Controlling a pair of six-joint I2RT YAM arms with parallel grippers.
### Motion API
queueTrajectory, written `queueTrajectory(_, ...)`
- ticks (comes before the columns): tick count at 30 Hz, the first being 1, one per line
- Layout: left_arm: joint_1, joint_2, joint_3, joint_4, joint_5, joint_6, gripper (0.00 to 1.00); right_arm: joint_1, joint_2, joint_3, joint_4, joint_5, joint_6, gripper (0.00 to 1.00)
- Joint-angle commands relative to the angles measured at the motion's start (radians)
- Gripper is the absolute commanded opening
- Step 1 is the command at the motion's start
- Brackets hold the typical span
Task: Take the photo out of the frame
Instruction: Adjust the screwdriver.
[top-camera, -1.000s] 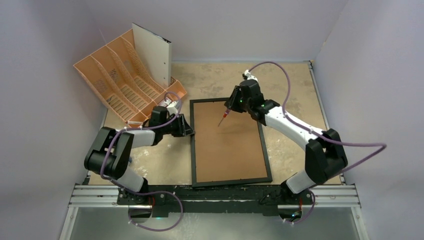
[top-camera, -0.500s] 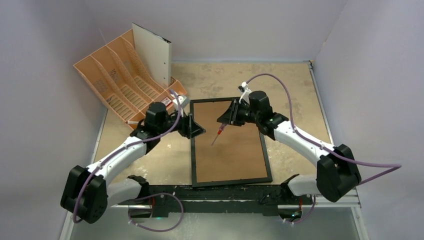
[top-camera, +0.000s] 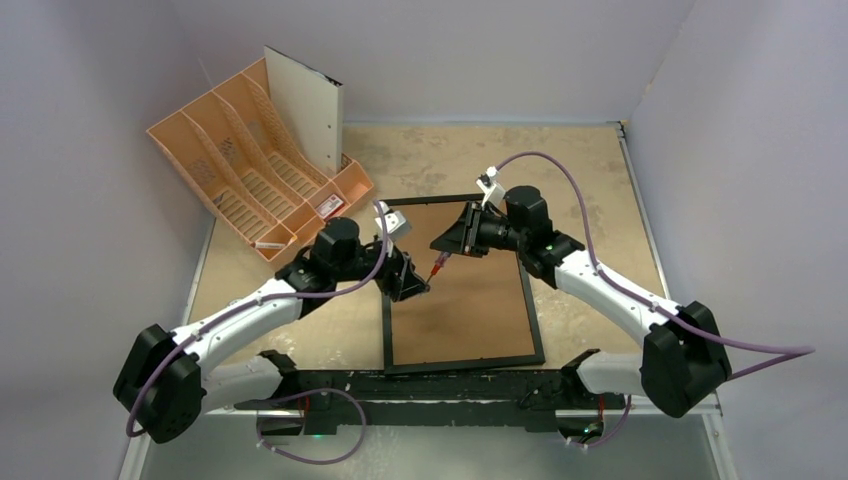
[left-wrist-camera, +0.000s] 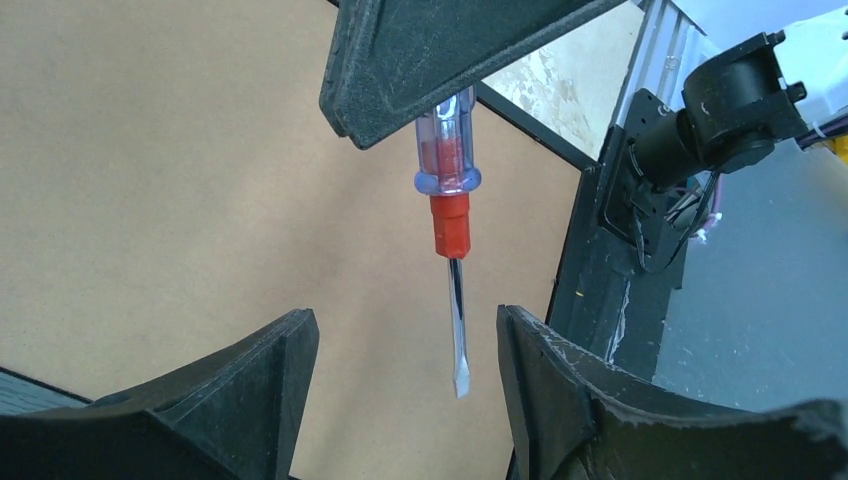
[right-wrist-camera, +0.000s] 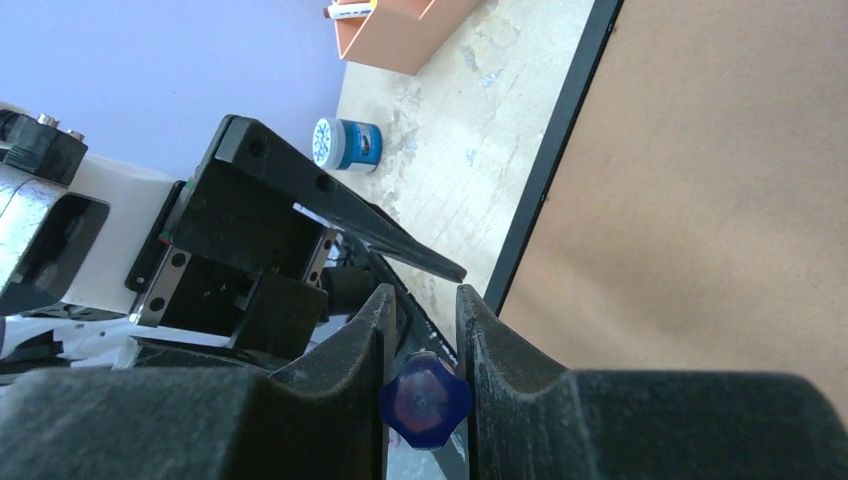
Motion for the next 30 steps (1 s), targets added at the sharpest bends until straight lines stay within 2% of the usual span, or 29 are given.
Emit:
queueTrajectory(1, -0.041, 0.011, 0.022, 0.035, -0.042, 0.041, 0.68, 0.002, -0.033, 0.004, 0.041, -0.046, 0.042, 0.00)
queueTrajectory(4, -0.083, 0.048, 0.042, 0.014, -0.080, 0.057, 0.68, 0.004, -0.033, 0.004, 0.046, -0.048, 0.055, 0.00)
queueTrajectory(6, -0.124, 0.075, 0.057, -0.005, -0.113, 0.067, 0.62, 0.006, -0.034, 0.007, 0.046, -0.048, 0.060, 0.00)
queueTrajectory(8, -0.142, 0.089, 0.059, -0.006, -0.145, 0.067, 0.53, 0.006, -0.032, 0.012, 0.033, -0.048, 0.056, 0.00)
queueTrajectory(12, -0.143, 0.077, 0.060, -0.018, -0.196, 0.070, 0.26, 0.006, -0.044, 0.019, -0.015, -0.045, 0.024, 0.00)
queueTrajectory(18, -0.143, 0.087, 0.109, -0.107, -0.162, 0.134, 0.03, 0.006, -0.062, 0.020, -0.052, -0.083, -0.006, 0.00)
queueTrajectory(20, -0.143, 0.097, 0.119, -0.114, -0.139, 0.142, 0.00, 0.006, -0.069, 0.017, -0.057, -0.098, -0.018, 0.00)
queueTrajectory(23, -0.143, 0.107, 0.133, -0.136, -0.092, 0.164, 0.00, 0.006, -0.073, 0.021, -0.085, -0.164, -0.035, 0.18)
queueTrajectory(28, -0.144, 0.110, 0.197, -0.269, -0.038, 0.234, 0.00, 0.001, -0.093, 0.063, -0.202, -0.188, -0.151, 0.61)
queueTrajectory(30, -0.143, 0.109, 0.228, -0.334, -0.018, 0.288, 0.00, -0.002, -0.088, 0.108, -0.295, -0.195, -0.235, 0.69)
